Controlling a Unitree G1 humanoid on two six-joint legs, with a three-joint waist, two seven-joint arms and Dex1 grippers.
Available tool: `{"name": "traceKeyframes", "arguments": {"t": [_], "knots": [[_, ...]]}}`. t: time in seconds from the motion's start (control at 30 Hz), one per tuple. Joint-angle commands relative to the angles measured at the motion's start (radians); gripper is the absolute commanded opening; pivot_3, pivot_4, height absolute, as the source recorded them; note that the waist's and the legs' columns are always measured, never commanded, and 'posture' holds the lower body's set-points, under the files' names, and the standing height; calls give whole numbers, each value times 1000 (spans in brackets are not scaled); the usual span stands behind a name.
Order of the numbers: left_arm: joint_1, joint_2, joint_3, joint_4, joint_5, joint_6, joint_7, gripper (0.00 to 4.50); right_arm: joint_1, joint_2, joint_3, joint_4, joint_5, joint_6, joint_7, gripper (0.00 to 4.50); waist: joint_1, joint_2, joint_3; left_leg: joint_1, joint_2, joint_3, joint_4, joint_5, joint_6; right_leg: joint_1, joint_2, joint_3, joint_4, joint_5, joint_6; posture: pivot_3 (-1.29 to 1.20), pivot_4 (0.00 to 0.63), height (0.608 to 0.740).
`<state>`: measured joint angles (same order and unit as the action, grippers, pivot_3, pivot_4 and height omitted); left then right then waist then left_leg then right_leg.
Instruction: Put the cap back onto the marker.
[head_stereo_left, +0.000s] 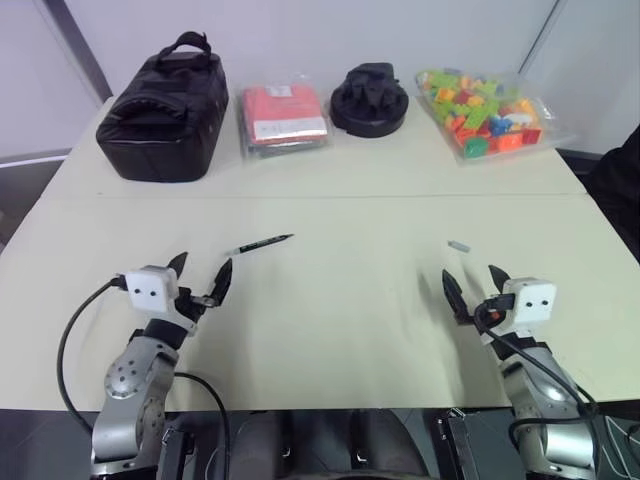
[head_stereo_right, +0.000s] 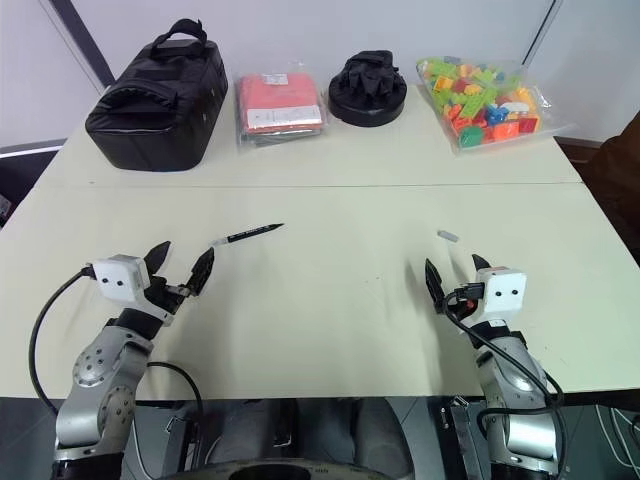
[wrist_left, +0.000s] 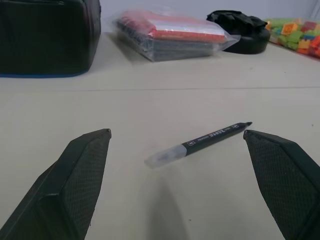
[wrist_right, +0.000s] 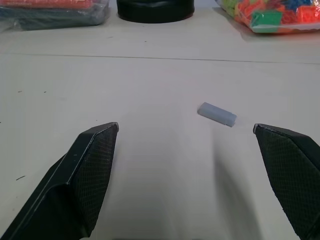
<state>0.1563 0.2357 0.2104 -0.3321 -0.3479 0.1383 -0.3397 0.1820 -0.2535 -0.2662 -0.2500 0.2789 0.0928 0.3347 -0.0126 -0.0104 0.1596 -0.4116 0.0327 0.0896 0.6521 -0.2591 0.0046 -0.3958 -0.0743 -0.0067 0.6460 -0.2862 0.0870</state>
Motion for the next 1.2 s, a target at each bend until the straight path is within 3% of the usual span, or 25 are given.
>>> {"name": "traceKeyframes", "arguments": {"t": [0.03,0.97,1.2], "knots": [[10,5,-3,-40,18,-14,11,4437,-1,-3,-3,-22,8,-22,3,4500,0,0,0,0,0,0,0,0,0,0,0,0,0,0,0,0,150,740],[5,14,11,5,-3,-25,-40,4437,-1,-6,2,-20,-15,-4,-33,4500,-1,0,0,0,0,0,-2,0,0,-1,-3,0,-1,-1,-2,0,150,740],[-3,64,12,22,-15,-27,-99,4437,-13,-29,33,-10,-61,74,-56,4500,-2,0,0,0,-1,0,-3,0,0,-1,-3,0,-1,-1,-2,0,150,740]]}}
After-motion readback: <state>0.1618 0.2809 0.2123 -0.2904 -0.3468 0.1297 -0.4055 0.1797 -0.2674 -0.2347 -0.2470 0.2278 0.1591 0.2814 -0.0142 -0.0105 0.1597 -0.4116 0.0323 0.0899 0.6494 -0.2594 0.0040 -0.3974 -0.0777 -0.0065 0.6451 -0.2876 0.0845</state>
